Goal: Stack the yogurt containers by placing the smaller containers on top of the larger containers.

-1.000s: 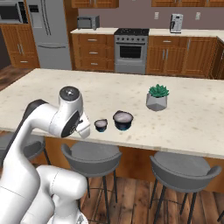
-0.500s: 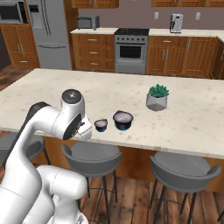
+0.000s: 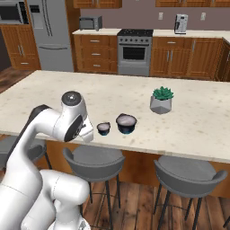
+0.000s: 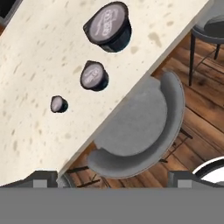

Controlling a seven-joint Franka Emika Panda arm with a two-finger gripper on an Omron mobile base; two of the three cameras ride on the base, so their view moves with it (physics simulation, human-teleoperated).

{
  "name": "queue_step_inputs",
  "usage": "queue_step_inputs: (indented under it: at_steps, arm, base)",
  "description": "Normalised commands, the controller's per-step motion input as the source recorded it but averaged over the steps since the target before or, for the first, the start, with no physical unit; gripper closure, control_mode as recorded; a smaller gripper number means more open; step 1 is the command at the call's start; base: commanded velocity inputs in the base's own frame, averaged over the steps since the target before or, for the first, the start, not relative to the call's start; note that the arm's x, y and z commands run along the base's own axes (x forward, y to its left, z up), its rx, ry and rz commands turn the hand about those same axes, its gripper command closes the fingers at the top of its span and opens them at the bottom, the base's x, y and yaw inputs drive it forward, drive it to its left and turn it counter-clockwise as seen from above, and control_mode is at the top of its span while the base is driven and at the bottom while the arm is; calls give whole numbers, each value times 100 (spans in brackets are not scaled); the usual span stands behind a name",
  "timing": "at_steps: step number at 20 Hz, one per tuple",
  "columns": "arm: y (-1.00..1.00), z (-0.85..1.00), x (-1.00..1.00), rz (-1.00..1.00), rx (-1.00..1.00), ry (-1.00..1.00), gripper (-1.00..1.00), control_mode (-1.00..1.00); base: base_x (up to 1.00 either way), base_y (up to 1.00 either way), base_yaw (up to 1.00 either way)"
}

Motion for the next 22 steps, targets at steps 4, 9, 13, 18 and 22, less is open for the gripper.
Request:
queue_step_inputs:
  at_steps: [4, 9, 13, 18, 22]
  arm:
    - [-1, -12, 28, -7, 0, 1, -100, -100]
    - [-3, -14, 16, 0, 0, 10, -100, -100]
    - [-18, -13, 2, 0, 0, 17, -100, -100]
    - [-27, -12, 5, 0, 0, 12, -100, -100]
    - [-31, -10, 10, 0, 0, 3, -100, -100]
  base:
    - [0, 0, 0]
    - [0, 0, 0]
    - [0, 0, 0]
    - [0, 0, 0]
    - [0, 0, 0]
